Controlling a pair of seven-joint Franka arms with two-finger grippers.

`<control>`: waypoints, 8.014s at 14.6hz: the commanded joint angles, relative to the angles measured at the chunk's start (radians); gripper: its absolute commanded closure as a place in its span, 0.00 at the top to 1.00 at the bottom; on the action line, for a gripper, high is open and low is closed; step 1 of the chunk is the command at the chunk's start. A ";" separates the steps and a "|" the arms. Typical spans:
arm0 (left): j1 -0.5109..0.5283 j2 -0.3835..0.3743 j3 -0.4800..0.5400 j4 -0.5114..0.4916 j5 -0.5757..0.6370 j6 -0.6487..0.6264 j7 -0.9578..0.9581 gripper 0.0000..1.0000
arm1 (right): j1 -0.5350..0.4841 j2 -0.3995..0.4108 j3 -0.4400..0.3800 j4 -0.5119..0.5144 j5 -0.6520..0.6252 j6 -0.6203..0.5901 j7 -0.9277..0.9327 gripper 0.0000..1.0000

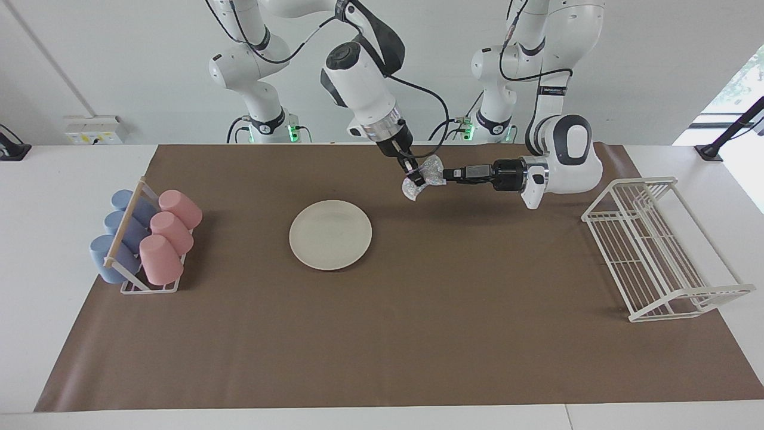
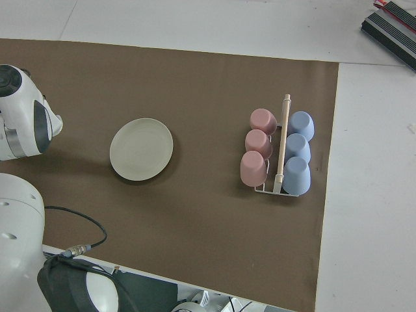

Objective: Wipe plate with sponge

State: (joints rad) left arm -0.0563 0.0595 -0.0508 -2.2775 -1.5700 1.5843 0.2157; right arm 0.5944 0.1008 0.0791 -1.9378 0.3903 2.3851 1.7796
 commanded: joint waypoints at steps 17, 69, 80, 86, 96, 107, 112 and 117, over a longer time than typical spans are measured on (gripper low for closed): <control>0.039 -0.044 0.017 0.096 0.457 0.092 -0.010 1.00 | -0.203 0.056 0.007 -0.343 -0.145 0.181 -0.328 0.00; -0.020 -0.058 0.006 0.299 1.085 0.166 -0.027 1.00 | -0.194 0.030 0.008 -0.160 -0.139 -0.053 -0.224 0.00; 0.006 -0.109 0.006 0.156 0.595 0.211 -0.027 1.00 | -0.013 0.060 0.010 0.229 -0.336 -0.362 0.248 0.00; 0.007 -0.106 0.005 0.124 0.364 0.096 0.040 1.00 | 0.027 0.057 0.010 0.284 -0.355 -0.421 0.327 0.00; -0.118 -0.107 0.005 0.070 0.162 0.161 0.126 1.00 | 0.025 0.059 0.010 0.290 -0.358 -0.428 0.327 0.00; -0.157 -0.119 0.005 0.044 0.139 0.217 0.126 0.00 | 0.024 0.059 0.010 0.290 -0.366 -0.428 0.323 0.00; -0.149 -0.124 0.006 0.038 0.140 0.204 0.123 0.00 | 0.024 0.060 0.010 0.290 -0.366 -0.428 0.319 0.00; -0.148 -0.124 0.008 0.036 0.140 0.204 0.119 0.00 | 0.010 0.014 0.007 0.255 -0.358 -0.434 0.245 1.00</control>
State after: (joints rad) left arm -0.1983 -0.0254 -0.0541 -2.1970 -1.4146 1.7754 0.3277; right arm 0.6212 0.1373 0.0825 -1.6728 0.0541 1.9679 2.0544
